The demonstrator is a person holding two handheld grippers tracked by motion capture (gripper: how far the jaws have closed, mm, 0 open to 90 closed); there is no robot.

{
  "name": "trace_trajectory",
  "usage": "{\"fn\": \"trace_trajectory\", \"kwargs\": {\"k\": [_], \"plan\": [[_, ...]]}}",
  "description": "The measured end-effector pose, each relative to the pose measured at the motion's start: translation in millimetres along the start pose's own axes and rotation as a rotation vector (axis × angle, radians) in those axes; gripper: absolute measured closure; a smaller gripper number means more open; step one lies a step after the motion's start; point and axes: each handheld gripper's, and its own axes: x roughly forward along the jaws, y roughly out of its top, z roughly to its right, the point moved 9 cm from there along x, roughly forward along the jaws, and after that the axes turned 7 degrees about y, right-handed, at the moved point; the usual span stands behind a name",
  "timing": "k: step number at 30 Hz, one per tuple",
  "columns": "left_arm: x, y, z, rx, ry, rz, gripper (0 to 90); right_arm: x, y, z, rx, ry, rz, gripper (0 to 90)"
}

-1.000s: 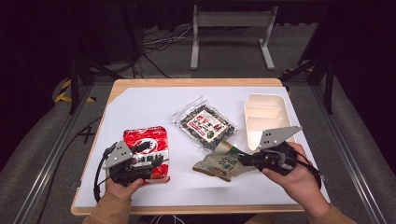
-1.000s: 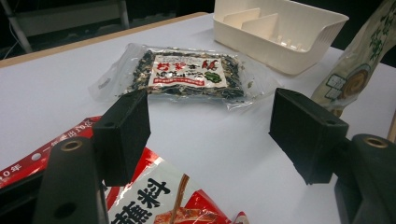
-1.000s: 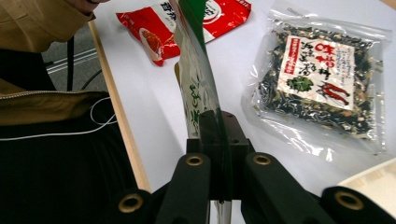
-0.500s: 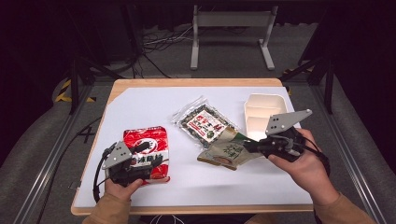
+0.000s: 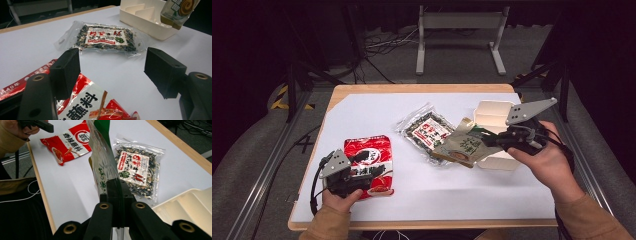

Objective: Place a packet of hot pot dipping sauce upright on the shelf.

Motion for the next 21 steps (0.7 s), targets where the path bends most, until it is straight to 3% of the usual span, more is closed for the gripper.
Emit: {"fn": "trace_trajectory", "kwargs": {"k": [21], "plan": [[0.8, -1.8, -5.8, -0.004, 0.016, -0.016, 28.7, -24.7, 5.4, 47.3, -0.006, -0.102, -0.006, 89.5]]}}
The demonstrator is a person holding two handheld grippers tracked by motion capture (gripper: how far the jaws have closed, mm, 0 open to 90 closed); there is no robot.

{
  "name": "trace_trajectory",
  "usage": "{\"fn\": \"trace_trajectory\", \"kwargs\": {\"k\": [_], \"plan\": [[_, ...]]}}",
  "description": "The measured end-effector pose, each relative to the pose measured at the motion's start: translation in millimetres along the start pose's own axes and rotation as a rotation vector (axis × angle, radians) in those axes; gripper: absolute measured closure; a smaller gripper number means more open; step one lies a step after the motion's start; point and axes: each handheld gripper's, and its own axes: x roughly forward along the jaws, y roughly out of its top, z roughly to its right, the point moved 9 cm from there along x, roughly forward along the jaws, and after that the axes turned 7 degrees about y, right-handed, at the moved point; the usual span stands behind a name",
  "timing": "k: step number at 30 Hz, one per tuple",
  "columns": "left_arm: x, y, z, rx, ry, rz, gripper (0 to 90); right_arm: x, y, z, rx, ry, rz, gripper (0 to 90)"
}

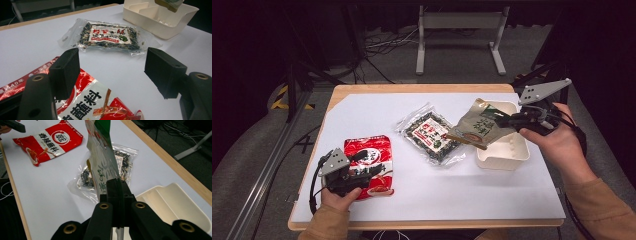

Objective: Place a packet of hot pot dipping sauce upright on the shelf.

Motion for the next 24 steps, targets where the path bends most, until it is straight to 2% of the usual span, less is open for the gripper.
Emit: {"fn": "trace_trajectory", "kwargs": {"k": [10, 19, 24], "plan": [[-3.3, -1.4, -2.0, -0.010, 0.009, 0.003, 28.7, -5.9, 3.9, 25.3, 0.002, -0.045, -0.005, 89.5], [-9.4, -4.6, -4.2, -0.017, 0.031, 0.001, 28.6, -9.2, 7.3, 48.4, 0.015, -0.058, -0.012, 89.5], [-11.9, -6.2, -5.4, -0.021, 0.041, 0.002, 28.6, -10.6, 8.4, 60.5, 0.004, -0.082, -0.026, 89.5]]}}
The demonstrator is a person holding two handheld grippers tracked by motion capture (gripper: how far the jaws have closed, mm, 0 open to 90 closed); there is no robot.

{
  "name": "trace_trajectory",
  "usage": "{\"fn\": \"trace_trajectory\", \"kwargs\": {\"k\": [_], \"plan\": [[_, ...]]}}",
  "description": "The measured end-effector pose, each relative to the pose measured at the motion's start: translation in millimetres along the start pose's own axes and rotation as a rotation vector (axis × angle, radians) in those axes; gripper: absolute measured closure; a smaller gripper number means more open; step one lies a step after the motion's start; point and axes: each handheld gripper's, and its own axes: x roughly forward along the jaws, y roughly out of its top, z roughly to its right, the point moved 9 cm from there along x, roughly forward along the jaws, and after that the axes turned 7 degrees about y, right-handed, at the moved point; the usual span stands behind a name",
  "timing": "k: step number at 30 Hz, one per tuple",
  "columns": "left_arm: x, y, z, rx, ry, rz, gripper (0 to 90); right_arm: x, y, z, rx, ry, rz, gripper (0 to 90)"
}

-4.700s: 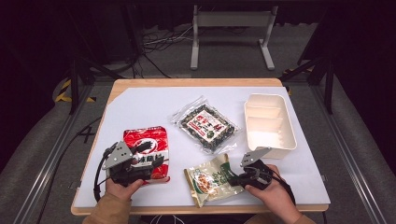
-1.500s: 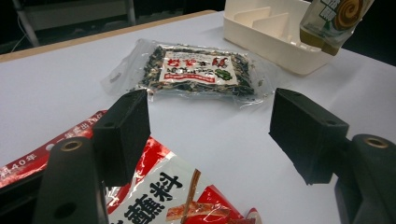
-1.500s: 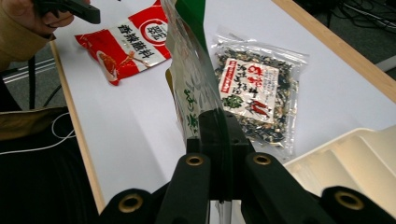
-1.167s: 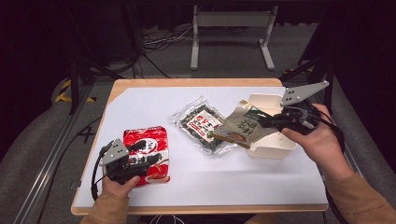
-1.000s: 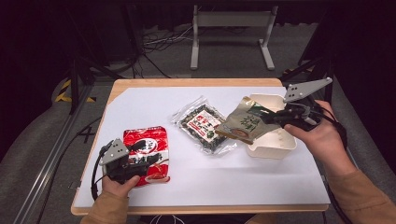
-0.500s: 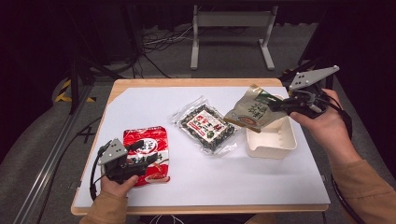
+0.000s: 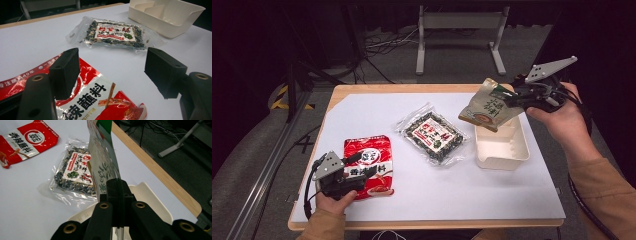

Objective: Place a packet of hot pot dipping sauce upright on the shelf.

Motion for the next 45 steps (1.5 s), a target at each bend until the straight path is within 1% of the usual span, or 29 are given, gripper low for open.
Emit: {"fn": "trace_trajectory", "kwargs": {"k": [5, 7, 10, 11, 12, 20, 25, 28, 32, 34, 37, 38, 41, 45], "plan": [[-0.8, -0.5, 0.1, -0.005, -0.001, -0.001, 28.5, -1.5, 0.5, 13.3, 0.019, -0.008, -0.003, 89.5], [-0.8, -0.4, 0.1, -0.006, -0.001, -0.001, 28.5, -1.9, -0.3, 19.9, 0.014, -0.013, -0.002, 89.5], [-0.2, -0.4, -0.3, 0.000, -0.002, -0.003, 28.4, -3.0, -2.1, 30.5, 0.007, -0.033, -0.007, 89.5], [0.3, 0.1, -0.7, 0.002, -0.001, 0.000, 28.4, -3.0, -2.1, 30.5, 0.007, -0.033, -0.007, 89.5], [0.7, 0.3, -0.4, -0.003, -0.001, 0.001, 28.5, -3.6, -2.6, 34.0, 0.006, -0.040, -0.009, 89.5], [3.5, 1.2, 0.9, 0.004, -0.012, -0.002, 28.4, -7.4, -8.2, 59.4, 0.024, -0.078, -0.013, 89.5], [3.7, 1.2, 1.0, 0.006, -0.014, -0.004, 28.4, -7.0, -12.1, 72.9, 0.007, -0.097, -0.014, 89.5], [3.4, 1.0, 1.0, 0.005, -0.014, -0.004, 28.5, -6.6, -13.8, 76.9, 0.001, -0.103, -0.018, 89.5], [0.6, -0.2, 0.7, -0.004, -0.010, -0.001, 28.6, -3.7, -17.5, 87.3, -0.019, -0.103, -0.027, 89.5], [-0.6, -0.7, 0.0, 0.000, -0.007, -0.004, 28.6, -2.9, -17.8, 88.8, -0.021, -0.102, -0.026, 89.5], [-3.5, -2.1, -0.6, -0.012, 0.001, -0.004, 28.5, 0.8, -19.2, 94.1, -0.036, -0.100, -0.027, 89.5], [-4.0, -2.3, -1.3, -0.005, 0.005, -0.002, 28.5, 2.8, -20.1, 95.8, -0.042, -0.100, -0.034, 89.5], [-7.3, -4.0, -2.2, -0.015, 0.013, -0.001, 28.5, 7.5, -22.1, 100.6, -0.057, -0.105, -0.058, 89.5], [-10.6, -5.2, -3.7, -0.020, 0.022, 0.000, 28.5, 13.0, -25.3, 104.7, -0.052, -0.107, -0.078, 89.5]]}}
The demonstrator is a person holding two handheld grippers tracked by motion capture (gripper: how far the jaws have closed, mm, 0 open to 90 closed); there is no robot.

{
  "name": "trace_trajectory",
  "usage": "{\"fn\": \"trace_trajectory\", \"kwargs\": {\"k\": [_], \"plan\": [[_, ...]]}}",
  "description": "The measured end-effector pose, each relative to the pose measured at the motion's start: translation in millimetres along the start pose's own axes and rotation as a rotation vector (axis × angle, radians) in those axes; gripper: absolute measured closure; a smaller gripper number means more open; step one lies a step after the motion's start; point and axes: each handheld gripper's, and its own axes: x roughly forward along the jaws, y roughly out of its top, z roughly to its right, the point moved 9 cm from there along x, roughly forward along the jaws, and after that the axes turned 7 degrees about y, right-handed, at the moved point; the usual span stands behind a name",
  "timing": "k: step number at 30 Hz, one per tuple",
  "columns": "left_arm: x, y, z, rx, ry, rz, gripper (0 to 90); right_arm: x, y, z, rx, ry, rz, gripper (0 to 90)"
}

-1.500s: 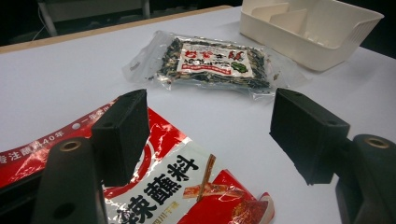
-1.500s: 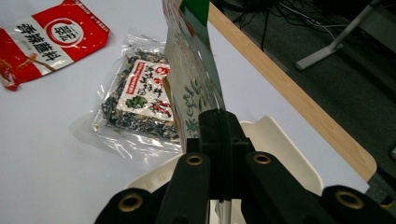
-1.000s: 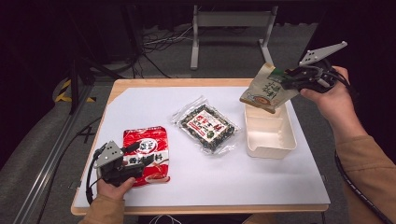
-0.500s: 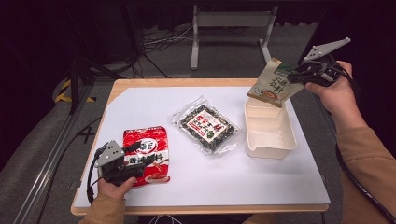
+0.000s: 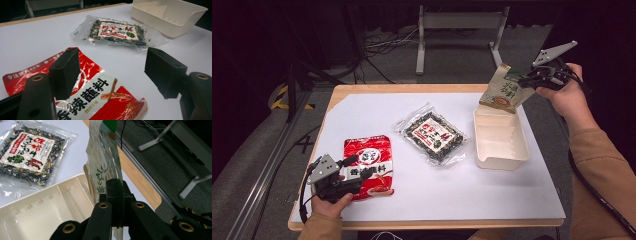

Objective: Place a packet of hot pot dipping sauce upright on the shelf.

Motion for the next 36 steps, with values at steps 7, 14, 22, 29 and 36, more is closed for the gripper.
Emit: {"fn": "trace_trajectory", "kwargs": {"k": [7, 14, 22, 29, 36], "plan": [[-1.9, -1.1, -0.7, 0.000, 0.007, -0.001, 28.5, 11.7, -5.4, 4.5, 0.005, -0.001, -0.014, 89.4], [-0.7, -0.6, 0.3, -0.001, 0.001, 0.000, 28.5, 20.8, -9.6, 5.6, 0.006, -0.007, -0.034, 89.4], [-0.5, -0.4, 0.4, -0.003, -0.001, -0.001, 28.5, 24.9, -8.4, 2.4, -0.003, 0.001, -0.025, 89.4], [0.2, -0.1, 0.5, 0.002, -0.003, -0.001, 28.5, 29.4, -6.4, -2.1, -0.026, 0.018, -0.027, 89.3], [0.5, -0.2, 0.5, 0.002, -0.003, -0.001, 28.5, 32.6, -6.3, -3.9, -0.028, 0.024, -0.026, 89.3]]}}
